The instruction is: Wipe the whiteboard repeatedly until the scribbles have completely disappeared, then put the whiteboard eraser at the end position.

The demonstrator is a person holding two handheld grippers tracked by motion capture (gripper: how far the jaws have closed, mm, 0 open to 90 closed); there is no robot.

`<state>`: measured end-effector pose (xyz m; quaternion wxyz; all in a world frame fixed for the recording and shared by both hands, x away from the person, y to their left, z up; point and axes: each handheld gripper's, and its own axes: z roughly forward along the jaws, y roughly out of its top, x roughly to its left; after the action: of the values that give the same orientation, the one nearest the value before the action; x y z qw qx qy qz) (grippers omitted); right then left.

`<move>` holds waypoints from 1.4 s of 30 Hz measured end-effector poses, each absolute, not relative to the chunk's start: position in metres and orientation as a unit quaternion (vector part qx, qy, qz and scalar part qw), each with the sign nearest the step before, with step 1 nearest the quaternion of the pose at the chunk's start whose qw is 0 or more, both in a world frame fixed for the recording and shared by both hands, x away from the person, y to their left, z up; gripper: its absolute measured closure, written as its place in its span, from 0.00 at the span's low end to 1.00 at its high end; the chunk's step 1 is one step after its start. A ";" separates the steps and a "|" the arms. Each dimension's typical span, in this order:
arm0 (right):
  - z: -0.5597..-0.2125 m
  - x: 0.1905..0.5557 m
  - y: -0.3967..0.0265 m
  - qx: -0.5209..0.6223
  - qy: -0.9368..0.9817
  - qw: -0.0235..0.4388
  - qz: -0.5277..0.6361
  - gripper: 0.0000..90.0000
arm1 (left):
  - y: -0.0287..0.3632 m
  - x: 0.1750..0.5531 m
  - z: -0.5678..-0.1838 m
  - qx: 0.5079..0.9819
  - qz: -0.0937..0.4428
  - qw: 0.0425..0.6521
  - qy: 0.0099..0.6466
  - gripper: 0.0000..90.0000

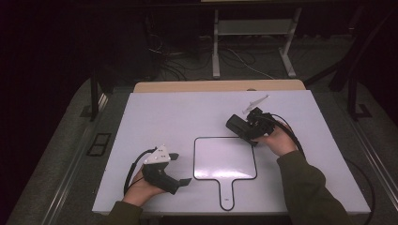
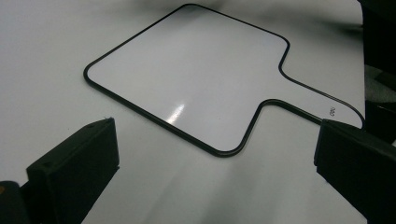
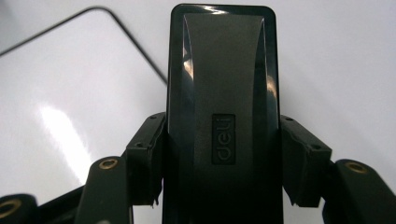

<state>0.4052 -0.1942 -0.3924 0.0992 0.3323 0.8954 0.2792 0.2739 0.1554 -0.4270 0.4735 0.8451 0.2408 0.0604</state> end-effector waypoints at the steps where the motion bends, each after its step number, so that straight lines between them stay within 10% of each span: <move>1: -0.392 0.408 -0.192 0.334 0.894 0.098 0.281 0.43 | 0.155 0.274 -0.427 0.846 0.061 0.473 0.240 0.00; 42: -0.423 0.514 -0.131 0.364 0.891 0.071 0.263 0.35 | 0.157 0.275 -0.428 0.848 0.062 0.471 0.237 0.00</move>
<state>0.5143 -0.1312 -0.4226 0.0707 0.3640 0.8906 0.2634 0.2752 0.1574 -0.4281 0.4706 0.8478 0.2366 0.0624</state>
